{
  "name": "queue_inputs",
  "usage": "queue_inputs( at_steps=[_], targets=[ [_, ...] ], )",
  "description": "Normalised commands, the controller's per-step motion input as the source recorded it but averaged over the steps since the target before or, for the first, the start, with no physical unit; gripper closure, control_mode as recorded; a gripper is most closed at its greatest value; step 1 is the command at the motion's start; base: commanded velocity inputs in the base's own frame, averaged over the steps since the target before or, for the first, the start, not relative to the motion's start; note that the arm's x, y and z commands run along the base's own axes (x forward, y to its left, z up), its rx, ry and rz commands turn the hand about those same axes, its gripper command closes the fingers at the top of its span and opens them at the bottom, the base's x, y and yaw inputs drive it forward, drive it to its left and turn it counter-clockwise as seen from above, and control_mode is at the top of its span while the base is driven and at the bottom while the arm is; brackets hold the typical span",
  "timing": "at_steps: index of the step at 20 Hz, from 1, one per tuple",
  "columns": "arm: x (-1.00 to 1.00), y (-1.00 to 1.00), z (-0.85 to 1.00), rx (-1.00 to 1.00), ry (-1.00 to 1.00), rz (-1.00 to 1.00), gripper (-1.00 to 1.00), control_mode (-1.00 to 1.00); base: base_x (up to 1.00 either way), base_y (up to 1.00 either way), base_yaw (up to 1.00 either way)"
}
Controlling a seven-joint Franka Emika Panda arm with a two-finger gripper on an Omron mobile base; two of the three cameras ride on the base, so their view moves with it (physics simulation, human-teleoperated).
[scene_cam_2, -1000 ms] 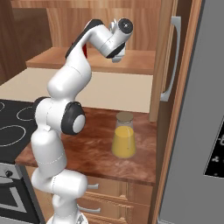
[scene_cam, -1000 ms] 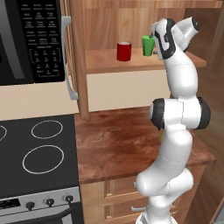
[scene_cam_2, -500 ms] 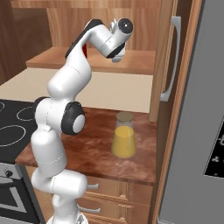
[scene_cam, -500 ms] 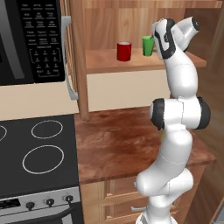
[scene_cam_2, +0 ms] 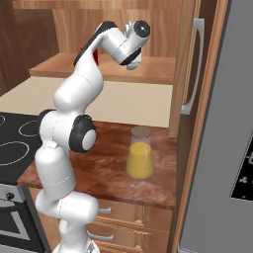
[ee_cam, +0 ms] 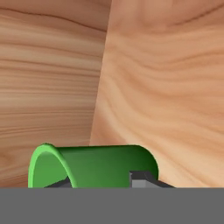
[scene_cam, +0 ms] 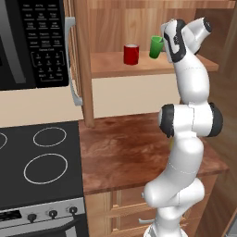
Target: There is a tray on the dining counter. Grab the cup, mug, and pitcher and place them on the tray. The pitcher may be placed next to the tray if it cannot fit the tray.
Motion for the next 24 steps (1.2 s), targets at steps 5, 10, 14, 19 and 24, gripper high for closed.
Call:
queue_inputs(
  at_steps=[5, 10, 14, 19, 24],
  targets=[
    [0.0, 0.0, 0.0, 0.0, 0.0, 0.0, 1.0, -1.0, 0.0, 0.0, 0.0],
    [0.0, 0.0, 0.0, 0.0, 0.0, 0.0, 1.0, -1.0, 0.0, 0.0, 0.0],
    [-0.08, 0.0, -0.02, 0.0, -0.05, 0.0, 1.0, -1.0, 0.0, 0.0, 0.0],
    [-0.26, 0.0, -0.02, 0.0, -0.08, 0.0, 1.0, -1.0, 0.0, 0.0, 0.0],
    [-0.63, 0.0, 0.0, 0.0, -0.08, 0.0, 1.0, -1.0, 0.0, 0.0, 0.0]
  ],
)
